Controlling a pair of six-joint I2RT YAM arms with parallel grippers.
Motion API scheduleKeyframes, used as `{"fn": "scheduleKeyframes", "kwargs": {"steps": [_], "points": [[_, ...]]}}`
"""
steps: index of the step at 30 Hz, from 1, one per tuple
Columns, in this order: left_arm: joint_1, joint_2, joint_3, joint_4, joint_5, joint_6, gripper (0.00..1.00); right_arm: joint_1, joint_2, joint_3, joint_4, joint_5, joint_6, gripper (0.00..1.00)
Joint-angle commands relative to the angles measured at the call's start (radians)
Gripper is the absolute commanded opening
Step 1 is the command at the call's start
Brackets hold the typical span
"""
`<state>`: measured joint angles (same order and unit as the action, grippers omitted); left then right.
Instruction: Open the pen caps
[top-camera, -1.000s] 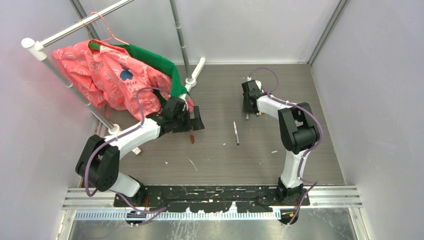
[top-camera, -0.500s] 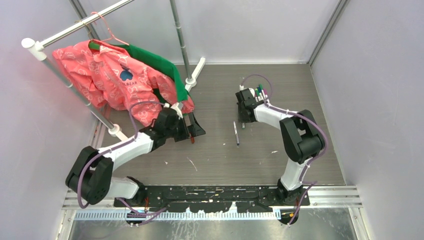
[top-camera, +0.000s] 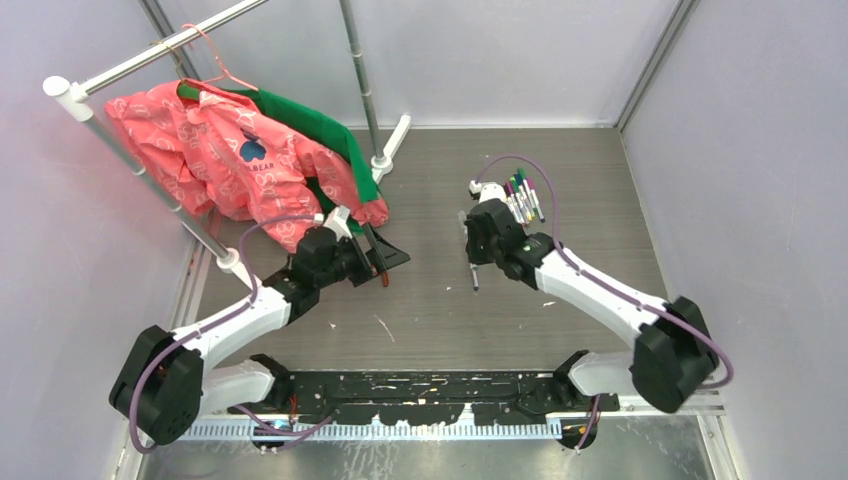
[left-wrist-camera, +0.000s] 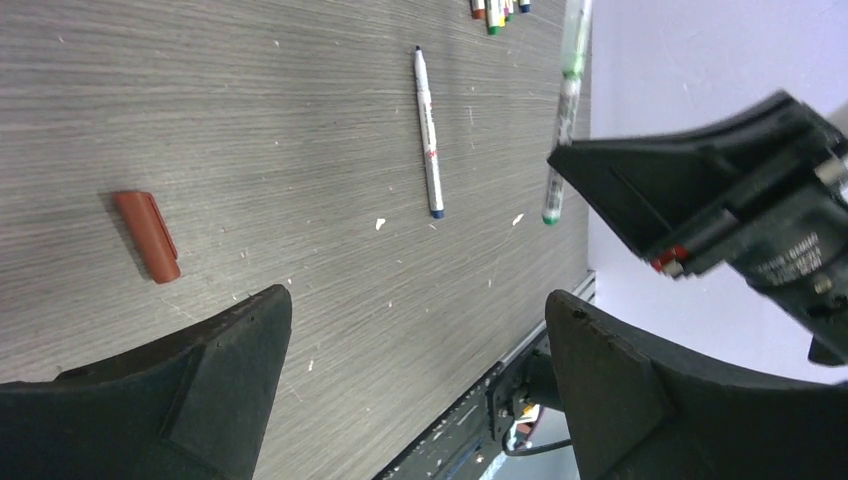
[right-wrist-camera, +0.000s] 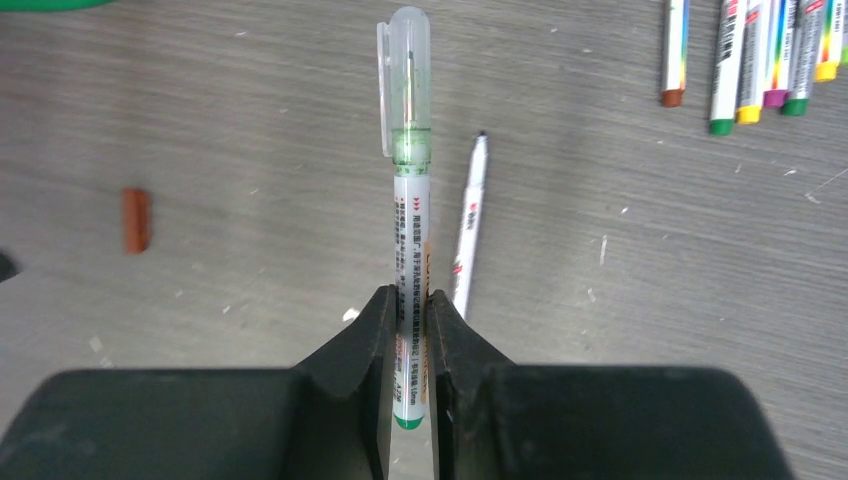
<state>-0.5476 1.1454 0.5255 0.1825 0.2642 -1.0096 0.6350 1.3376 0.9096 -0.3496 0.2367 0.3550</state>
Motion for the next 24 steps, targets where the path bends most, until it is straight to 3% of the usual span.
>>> {"fn": "scheduleKeyframes", "kwargs": {"steps": [1, 6, 13, 24], "points": [[-0.017, -0.049, -0.006, 0.078, -0.022, -0.086, 0.95, 0.065, -0.141, -0.048, -0.003, -0.037, 0.057, 0.01], [-0.048, -0.070, 0.005, 0.081, -0.053, -0.138, 0.92, 0.181, -0.194, -0.066, -0.004, 0.006, 0.104, 0.01], [-0.121, -0.051, 0.051, 0.064, -0.128, -0.168, 0.86, 0.336, -0.152, -0.065, 0.042, 0.081, 0.149, 0.01], [-0.174, 0.039, 0.079, 0.095, -0.183, -0.198, 0.72, 0.465, -0.112, -0.051, 0.073, 0.138, 0.187, 0.01]]}}
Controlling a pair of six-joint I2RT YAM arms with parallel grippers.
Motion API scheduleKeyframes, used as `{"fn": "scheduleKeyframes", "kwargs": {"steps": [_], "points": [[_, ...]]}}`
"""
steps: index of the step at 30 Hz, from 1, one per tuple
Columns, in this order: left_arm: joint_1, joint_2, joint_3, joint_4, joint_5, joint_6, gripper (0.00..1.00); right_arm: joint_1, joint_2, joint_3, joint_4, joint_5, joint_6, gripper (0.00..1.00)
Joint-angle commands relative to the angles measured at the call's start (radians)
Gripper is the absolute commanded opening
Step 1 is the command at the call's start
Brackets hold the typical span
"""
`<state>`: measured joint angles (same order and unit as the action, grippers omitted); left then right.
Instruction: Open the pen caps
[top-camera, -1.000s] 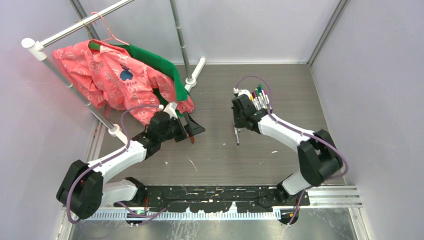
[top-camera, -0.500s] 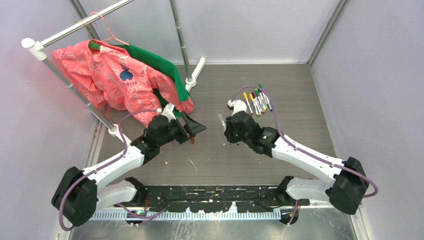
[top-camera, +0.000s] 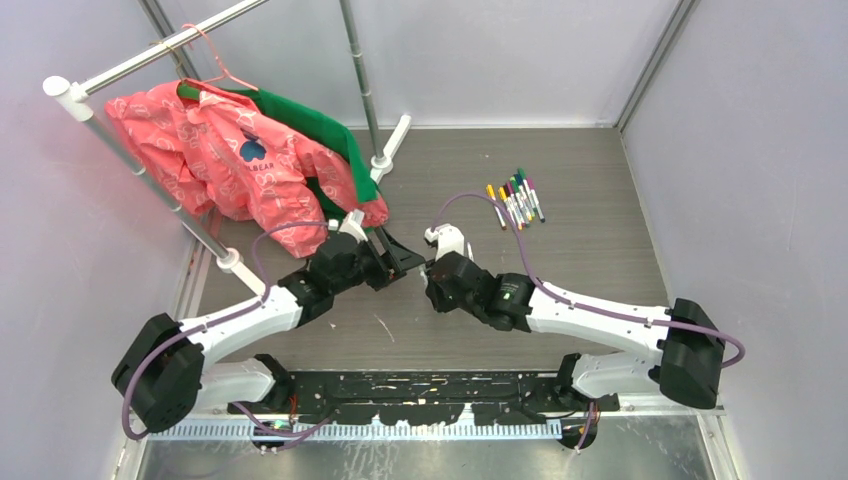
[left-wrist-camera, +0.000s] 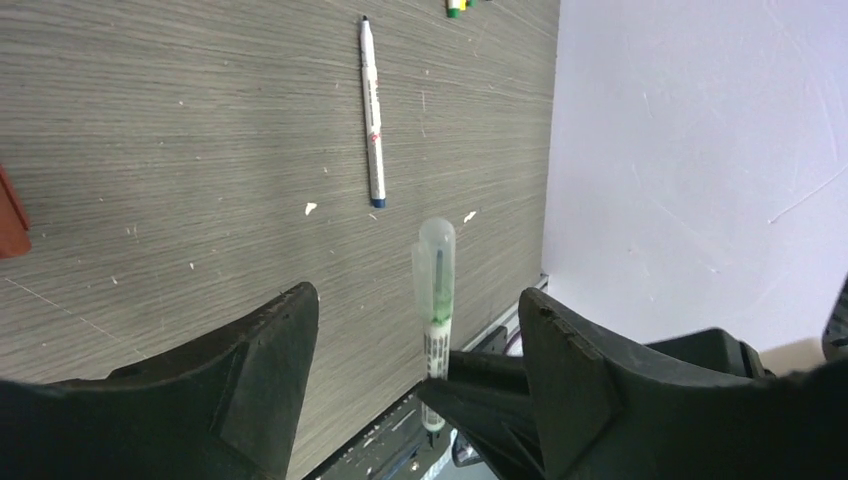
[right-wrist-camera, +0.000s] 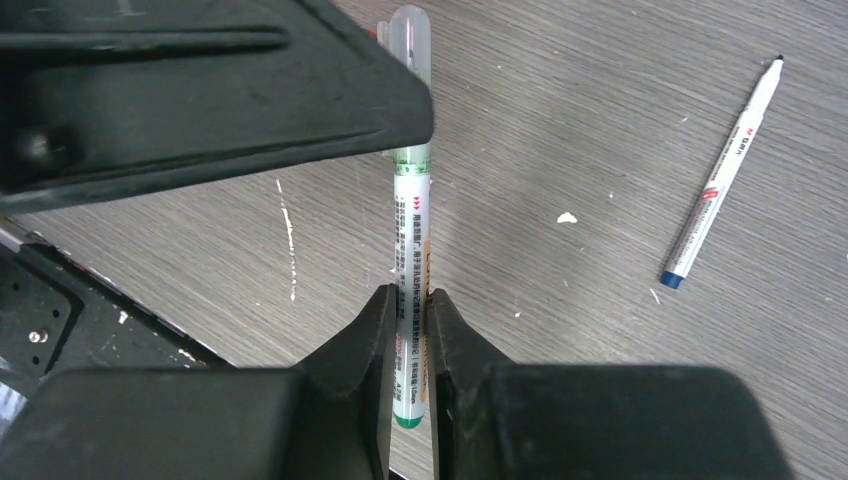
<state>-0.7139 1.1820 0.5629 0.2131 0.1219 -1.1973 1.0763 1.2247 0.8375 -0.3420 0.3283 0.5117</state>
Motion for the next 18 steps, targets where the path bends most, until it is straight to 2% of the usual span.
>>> {"fn": "scheduleKeyframes", "kwargs": {"steps": [1, 11, 18], "points": [[-0.009, 0.003, 0.042, 0.062, -0.047, -0.010, 0.71, 0.029, 0.002, 0.023, 0.068, 0.045, 0.033, 0.01], [-0.009, 0.028, 0.052, 0.060, -0.076, -0.012, 0.54, 0.072, 0.044, 0.035, 0.092, 0.043, 0.047, 0.01], [-0.009, 0.054, 0.051, 0.071, -0.067, -0.002, 0.32, 0.079, 0.048, 0.049, 0.093, 0.051, 0.045, 0.01]]}}
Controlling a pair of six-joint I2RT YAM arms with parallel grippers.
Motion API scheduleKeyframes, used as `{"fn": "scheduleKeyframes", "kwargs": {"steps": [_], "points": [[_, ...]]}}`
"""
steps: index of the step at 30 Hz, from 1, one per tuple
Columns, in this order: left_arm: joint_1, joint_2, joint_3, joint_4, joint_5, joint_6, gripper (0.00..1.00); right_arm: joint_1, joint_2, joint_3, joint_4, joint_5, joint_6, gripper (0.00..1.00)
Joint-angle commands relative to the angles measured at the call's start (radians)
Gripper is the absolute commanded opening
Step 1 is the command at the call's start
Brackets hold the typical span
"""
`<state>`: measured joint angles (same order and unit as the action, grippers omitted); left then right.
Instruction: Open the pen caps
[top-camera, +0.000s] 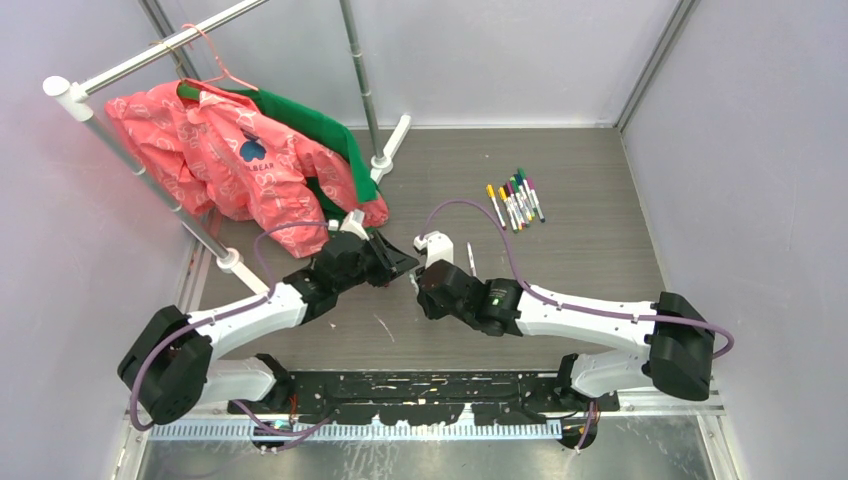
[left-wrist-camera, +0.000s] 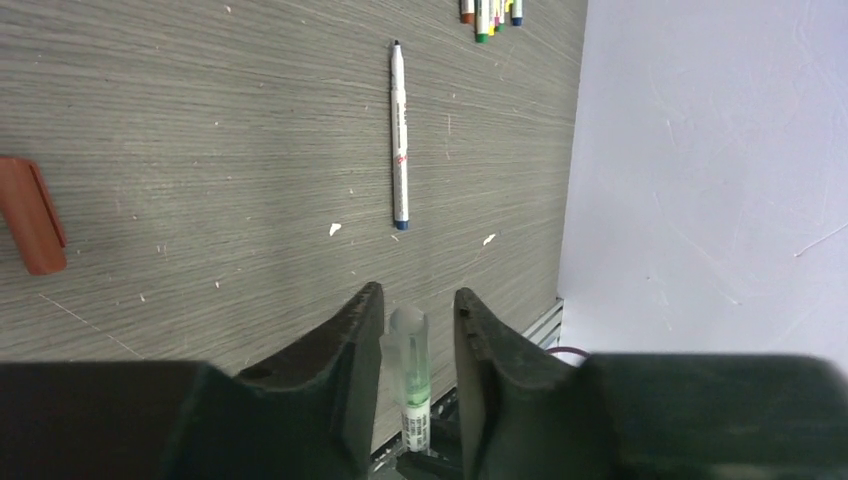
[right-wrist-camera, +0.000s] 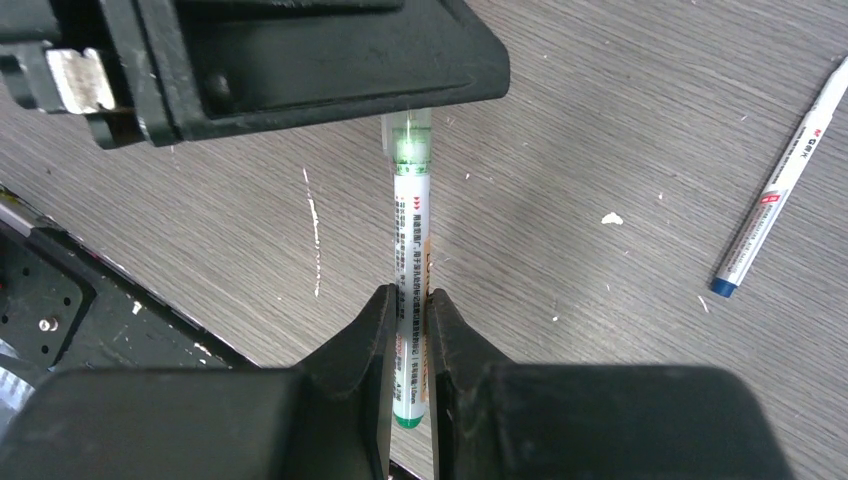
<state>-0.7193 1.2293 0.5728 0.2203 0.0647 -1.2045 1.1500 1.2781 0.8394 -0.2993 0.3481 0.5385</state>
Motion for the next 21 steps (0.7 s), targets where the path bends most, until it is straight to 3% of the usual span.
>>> {"fn": "scheduleKeyframes", "kwargs": {"steps": [1, 6, 13, 15, 17, 21], "points": [[-0.004, 0.008, 0.039, 0.066, -0.011, 0.006, 0.28, 0.006, -0.005, 0.048, 0.050, 0.031, 0.018, 0.01], [-0.003, 0.017, 0.037, 0.073, -0.008, 0.009, 0.00, 0.005, 0.002, 0.048, 0.059, 0.030, 0.020, 0.01], [-0.003, 0.000, 0.028, 0.092, 0.005, 0.039, 0.00, 0.006, 0.009, 0.031, 0.077, 0.026, 0.020, 0.02], [-0.003, 0.002, 0.030, 0.105, 0.025, 0.060, 0.00, 0.005, 0.011, 0.029, 0.087, 0.021, 0.017, 0.08], [-0.003, 0.009, 0.030, 0.127, 0.046, 0.072, 0.00, 0.005, 0.015, 0.031, 0.089, 0.024, 0.015, 0.20], [-0.003, 0.032, 0.026, 0.177, 0.088, 0.083, 0.00, 0.006, 0.032, 0.045, 0.091, 0.029, 0.003, 0.28]]}}
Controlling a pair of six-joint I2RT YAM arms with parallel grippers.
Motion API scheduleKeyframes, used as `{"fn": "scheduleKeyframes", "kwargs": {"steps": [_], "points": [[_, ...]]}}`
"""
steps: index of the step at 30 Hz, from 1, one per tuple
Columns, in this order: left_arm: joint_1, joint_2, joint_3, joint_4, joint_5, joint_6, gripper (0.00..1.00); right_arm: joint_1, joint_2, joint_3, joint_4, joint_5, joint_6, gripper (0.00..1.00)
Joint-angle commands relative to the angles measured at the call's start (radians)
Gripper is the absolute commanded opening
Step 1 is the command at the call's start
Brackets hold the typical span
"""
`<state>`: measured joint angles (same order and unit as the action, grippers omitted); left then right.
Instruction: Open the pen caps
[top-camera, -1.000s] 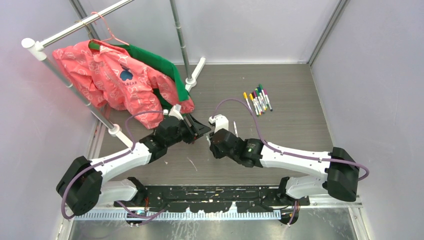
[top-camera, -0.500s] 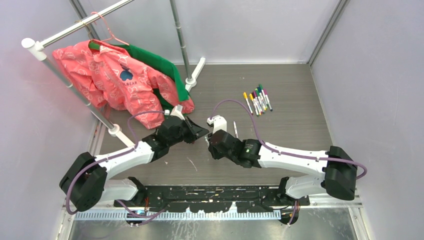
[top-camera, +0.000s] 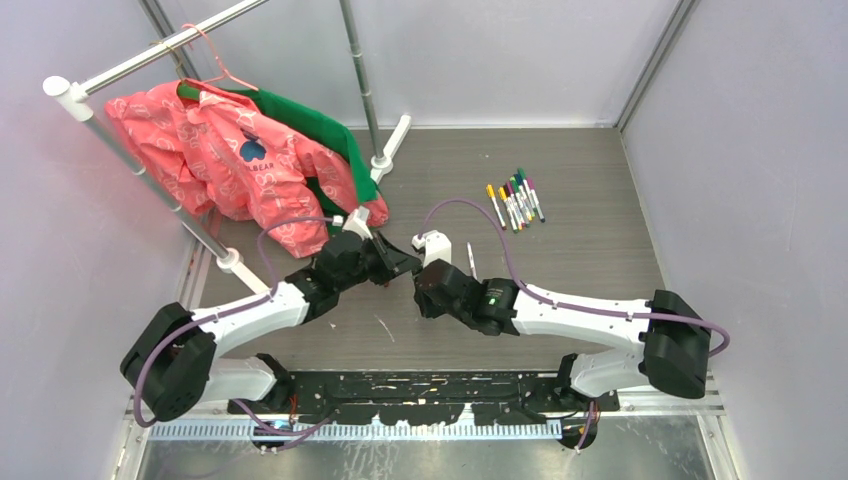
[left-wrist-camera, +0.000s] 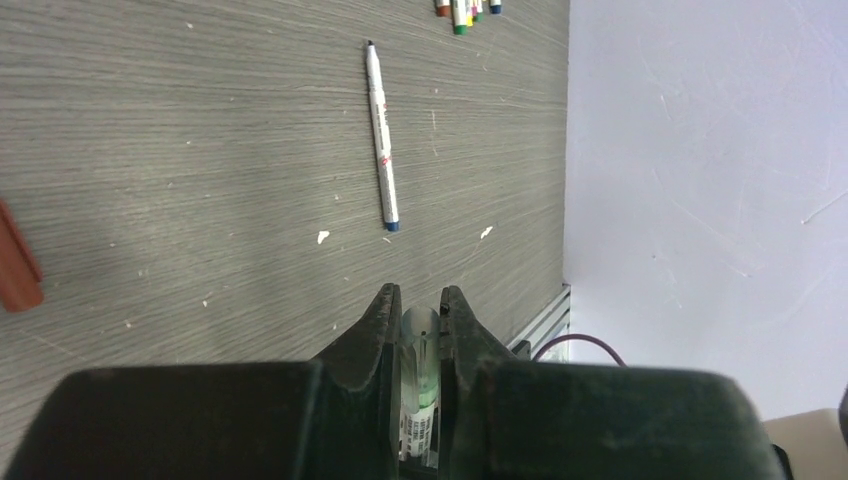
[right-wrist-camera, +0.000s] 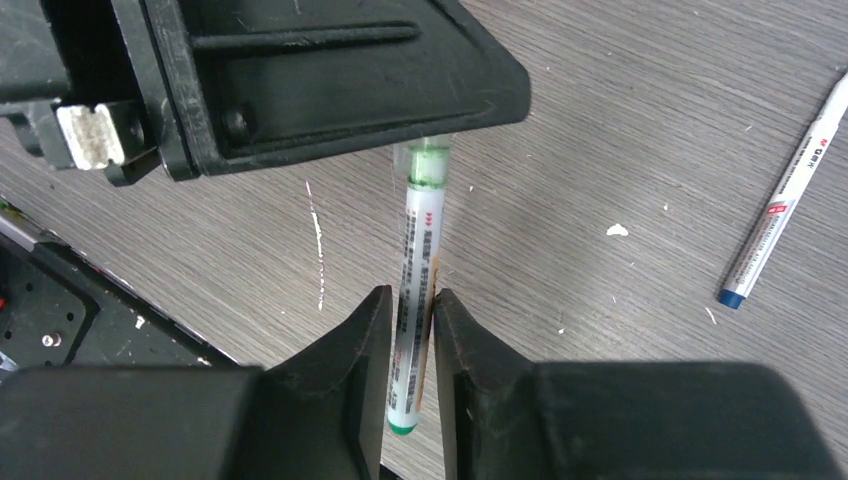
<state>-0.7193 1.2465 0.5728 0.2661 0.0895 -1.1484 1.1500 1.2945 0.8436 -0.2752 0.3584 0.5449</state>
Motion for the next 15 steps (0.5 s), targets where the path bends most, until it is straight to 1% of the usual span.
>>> {"fn": "scheduleKeyframes", "kwargs": {"steps": [1, 8, 9, 11, 12, 15], "points": [[-0.003, 0.019, 0.024, 0.142, 0.073, 0.027, 0.00, 0.006, 0.019, 0.043, 0.067, 0.023, -0.007, 0.31], [-0.003, 0.020, 0.025, 0.148, 0.094, 0.029, 0.00, 0.003, 0.032, 0.041, 0.075, 0.055, -0.020, 0.31], [-0.003, 0.019, 0.025, 0.142, 0.091, 0.033, 0.00, 0.002, 0.032, 0.040, 0.076, 0.058, -0.020, 0.26], [-0.003, 0.014, 0.025, 0.130, 0.079, 0.039, 0.00, -0.002, 0.030, 0.035, 0.076, 0.059, -0.020, 0.07], [-0.003, 0.013, 0.026, 0.125, 0.073, 0.042, 0.00, -0.003, 0.030, 0.032, 0.076, 0.060, -0.019, 0.02], [-0.002, 0.018, 0.033, 0.107, 0.052, 0.048, 0.00, -0.006, 0.032, 0.021, 0.077, 0.060, -0.016, 0.01]]}}
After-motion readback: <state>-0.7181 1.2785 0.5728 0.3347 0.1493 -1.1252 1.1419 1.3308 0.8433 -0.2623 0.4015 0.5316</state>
